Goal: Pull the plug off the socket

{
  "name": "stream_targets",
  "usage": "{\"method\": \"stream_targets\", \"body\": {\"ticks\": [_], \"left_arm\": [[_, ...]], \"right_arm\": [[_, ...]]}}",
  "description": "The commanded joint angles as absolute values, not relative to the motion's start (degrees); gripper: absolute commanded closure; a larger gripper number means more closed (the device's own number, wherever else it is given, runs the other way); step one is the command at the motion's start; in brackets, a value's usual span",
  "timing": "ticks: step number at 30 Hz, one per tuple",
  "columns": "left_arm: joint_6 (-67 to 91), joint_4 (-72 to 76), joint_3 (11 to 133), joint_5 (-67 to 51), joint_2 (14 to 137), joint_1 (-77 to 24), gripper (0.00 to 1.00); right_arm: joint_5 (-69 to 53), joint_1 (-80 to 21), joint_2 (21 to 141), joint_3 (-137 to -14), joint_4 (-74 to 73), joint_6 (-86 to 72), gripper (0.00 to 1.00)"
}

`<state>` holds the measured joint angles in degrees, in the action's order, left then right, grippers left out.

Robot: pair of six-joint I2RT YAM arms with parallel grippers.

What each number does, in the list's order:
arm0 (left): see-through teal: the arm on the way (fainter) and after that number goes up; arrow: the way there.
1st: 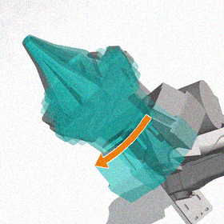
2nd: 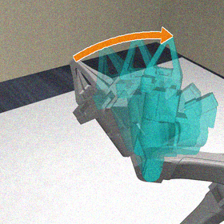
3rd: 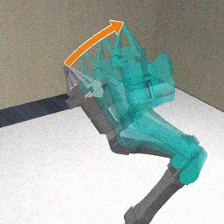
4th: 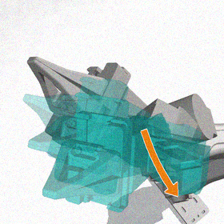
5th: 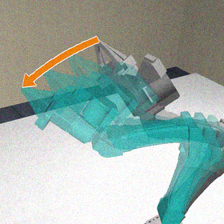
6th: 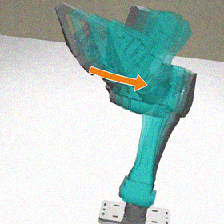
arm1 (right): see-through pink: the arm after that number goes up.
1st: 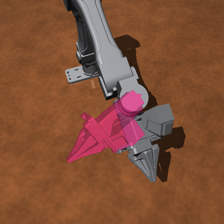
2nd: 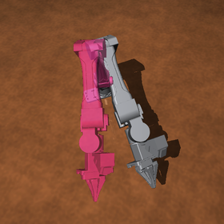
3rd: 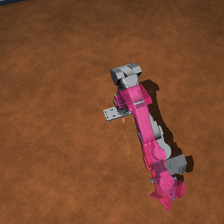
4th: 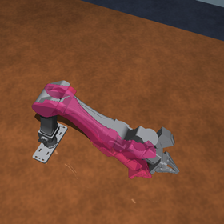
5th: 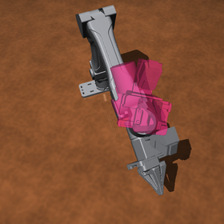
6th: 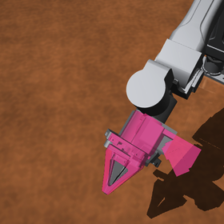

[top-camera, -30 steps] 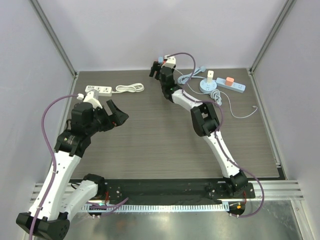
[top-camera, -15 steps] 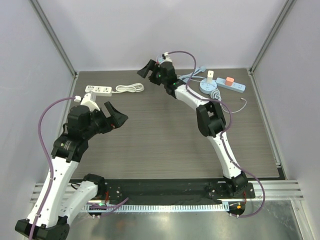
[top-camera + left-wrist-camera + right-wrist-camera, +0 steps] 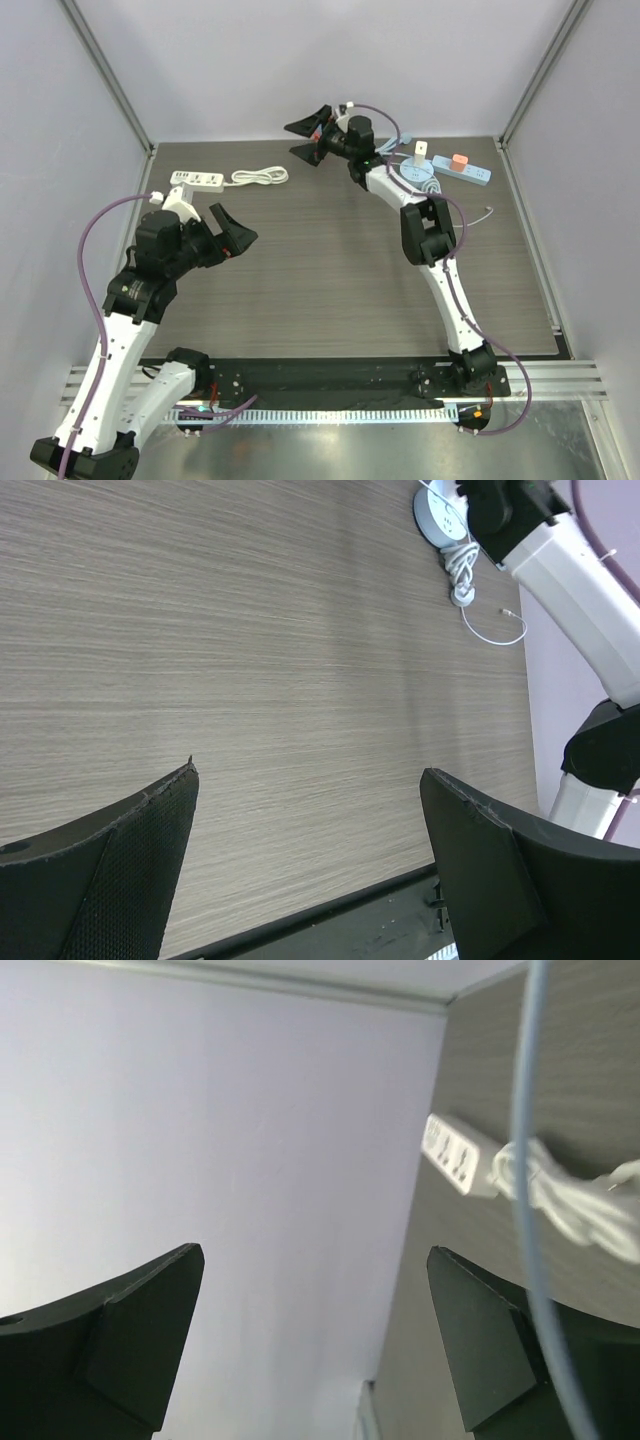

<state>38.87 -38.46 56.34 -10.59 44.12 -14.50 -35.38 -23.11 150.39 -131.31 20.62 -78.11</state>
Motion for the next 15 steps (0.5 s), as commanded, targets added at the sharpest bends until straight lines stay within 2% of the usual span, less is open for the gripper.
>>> {"method": "stream_targets", "body": {"ticks": [1, 8, 15], "left_arm": [[39.37, -38.23, 56.69, -12.04, 43.68, -14.33, 0.07], [39.73, -38.14, 56.16, -12.74, 43.42, -14.24, 0.07], [39.99, -39.37, 55.99, -12.31, 42.01, -14.33, 0.07]], "right_arm": [[-42.62, -25.40, 144.60, -126.93, 30.31, -87.79, 0.00], [-42.71, -26.01, 137.74, -112.69, 33.48, -88.25, 0.00], [-46.75, -28.39, 133.17, -112.67, 27.96, -81.75, 0.00]]}}
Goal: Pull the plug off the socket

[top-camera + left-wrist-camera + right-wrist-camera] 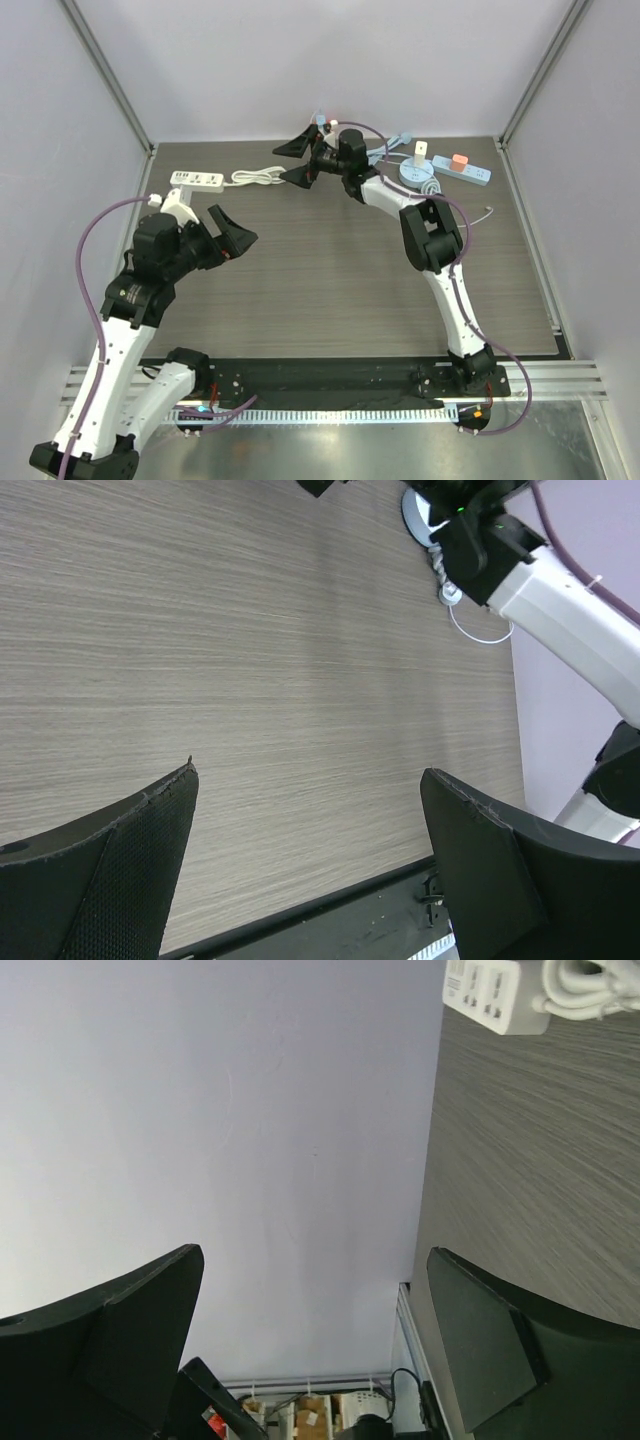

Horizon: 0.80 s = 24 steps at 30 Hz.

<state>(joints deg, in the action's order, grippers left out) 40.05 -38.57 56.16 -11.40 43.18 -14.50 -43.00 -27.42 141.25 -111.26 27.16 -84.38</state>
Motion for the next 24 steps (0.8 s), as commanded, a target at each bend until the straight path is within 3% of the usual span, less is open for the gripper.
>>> {"method": "stream_targets", "body": {"ticks": [1, 6, 9, 13, 15, 20, 24], "left_arm": [[39.99, -39.37, 55.90, -12.13, 41.75, -14.33, 0.07], [40.34, -39.29, 55.72, -12.13, 41.66, -14.33, 0.07], [40.52, -38.85, 55.81, -12.30, 42.10, -14.41, 0.08], [40.78, -38.23, 56.07, -12.66, 42.89, -14.33, 0.08], [40.96, -37.97, 56.34, -12.83, 43.33, -14.33, 0.08], [41.22, -38.58, 57.56, -12.75, 43.68, -14.24, 0.08], [40.61, -39.37, 57.57, -11.78, 43.42, -14.24, 0.08]], "right_arm": [[-46.76, -28.65, 132.37, -112.59, 25.43, -79.39, 0.00], [-47.02, -29.62, 128.94, -112.24, 23.02, -78.22, 0.01], [-45.54, -28.57, 127.62, -112.76, 26.02, -74.91, 0.06], [-31.68, -27.07, 128.31, -125.62, 2.65, -51.20, 0.11], [-18.32, -26.98, 132.00, -132.07, -6.64, -40.75, 0.11], [-1.63, -25.58, 137.72, -138.60, -9.23, -32.27, 0.13], [-0.70, -25.58, 141.49, -139.74, -4.49, -25.59, 0.16]]}}
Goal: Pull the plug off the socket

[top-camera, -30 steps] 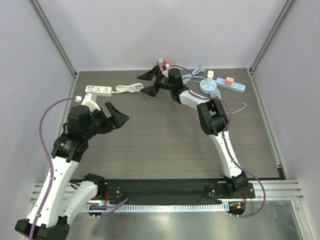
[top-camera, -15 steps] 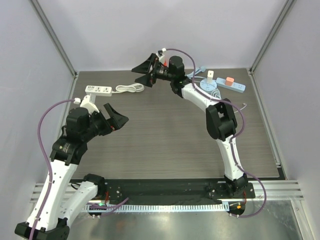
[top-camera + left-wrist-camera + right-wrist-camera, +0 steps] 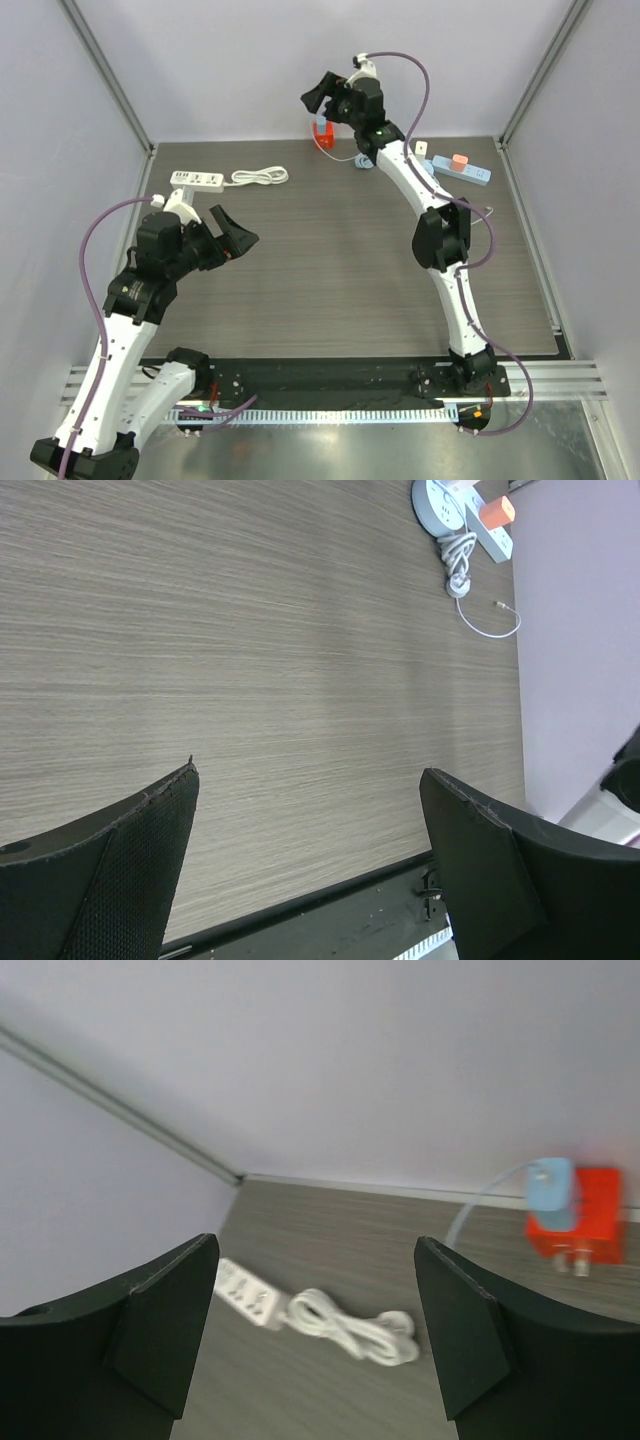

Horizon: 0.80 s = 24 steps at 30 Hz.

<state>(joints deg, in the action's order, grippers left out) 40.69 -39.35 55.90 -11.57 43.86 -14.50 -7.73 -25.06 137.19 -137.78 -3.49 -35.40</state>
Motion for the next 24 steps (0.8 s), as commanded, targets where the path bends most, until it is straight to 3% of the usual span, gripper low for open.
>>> {"method": "stream_targets", "body": {"ticks": [1, 6, 13, 18, 24], "left_arm": [[40.43, -39.55, 57.48, -11.78, 43.50, -14.33, 0.08], [40.25, -39.55, 56.87, -11.69, 44.03, -14.33, 0.08], [40.61, -39.37, 56.34, -11.34, 43.51, -14.33, 0.08], [40.52, -39.81, 56.25, -11.16, 43.16, -14.24, 0.08], [41.13, -40.17, 56.16, -11.42, 42.45, -14.33, 0.08]], "right_arm": [[-1.49, -25.58, 142.72, -141.57, -3.96, -24.01, 0.15], [-4.39, -25.66, 145.98, -142.74, -0.28, -23.99, 0.16], [-5.01, -25.66, 148.18, -141.59, 3.43, -26.54, 0.26], [-5.63, -25.93, 148.71, -141.59, 4.39, -28.30, 0.43], [-4.83, -25.93, 149.59, -141.68, 4.75, -28.56, 0.44]]}}
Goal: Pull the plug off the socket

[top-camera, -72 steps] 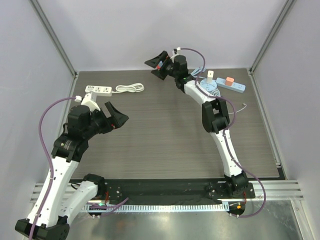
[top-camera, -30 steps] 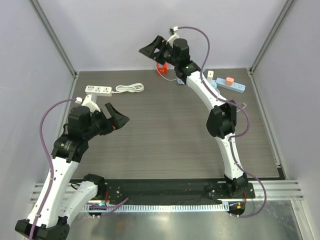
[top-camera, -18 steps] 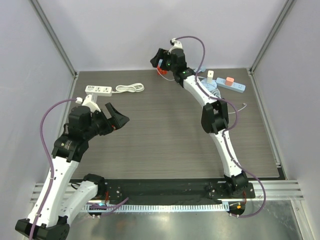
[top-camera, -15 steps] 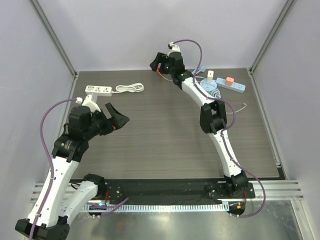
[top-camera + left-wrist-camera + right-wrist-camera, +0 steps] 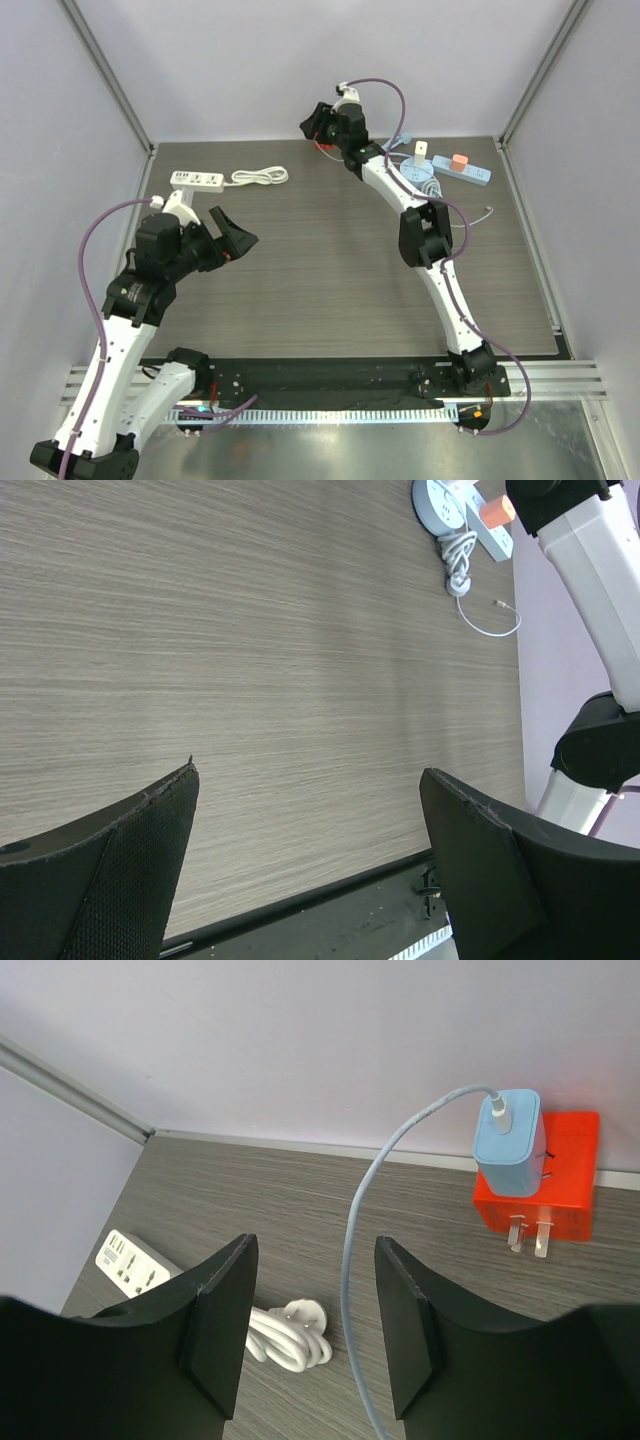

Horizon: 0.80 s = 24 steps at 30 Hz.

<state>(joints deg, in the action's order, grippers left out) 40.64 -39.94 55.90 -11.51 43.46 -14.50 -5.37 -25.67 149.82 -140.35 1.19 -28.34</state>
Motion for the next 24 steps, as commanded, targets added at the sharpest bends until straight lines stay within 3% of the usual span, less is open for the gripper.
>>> {"method": "stream_targets", "body": {"ticks": [1, 14, 15, 19, 21, 24], "left_arm": [[41.22, -40.25, 56.25, -11.16, 42.02, -14.33, 0.08], [41.31, -40.96, 56.34, -10.55, 41.57, -14.24, 0.08], [41.31, -40.96, 56.34, -10.37, 41.75, -14.33, 0.08], [41.31, -41.04, 56.34, -10.72, 41.92, -14.33, 0.09], [41.31, -41.04, 56.16, -10.72, 41.84, -14.33, 0.08], [41.40, -41.04, 55.90, -10.63, 41.75, -14.33, 0.09]], "right_arm": [[-4.75, -25.93, 149.85, -142.11, 4.75, -28.74, 0.44], [-6.24, -26.02, 152.23, -144.14, 5.45, -30.06, 0.55], [-6.33, -26.02, 152.14, -144.05, 5.36, -30.15, 0.58], [-7.56, -26.10, 150.39, -143.18, 3.87, -30.50, 0.89], [-8.70, -26.28, 147.67, -140.99, 2.99, -29.80, 0.97], [-6.86, -26.72, 142.92, -137.04, 0.44, -28.92, 0.99]]}}
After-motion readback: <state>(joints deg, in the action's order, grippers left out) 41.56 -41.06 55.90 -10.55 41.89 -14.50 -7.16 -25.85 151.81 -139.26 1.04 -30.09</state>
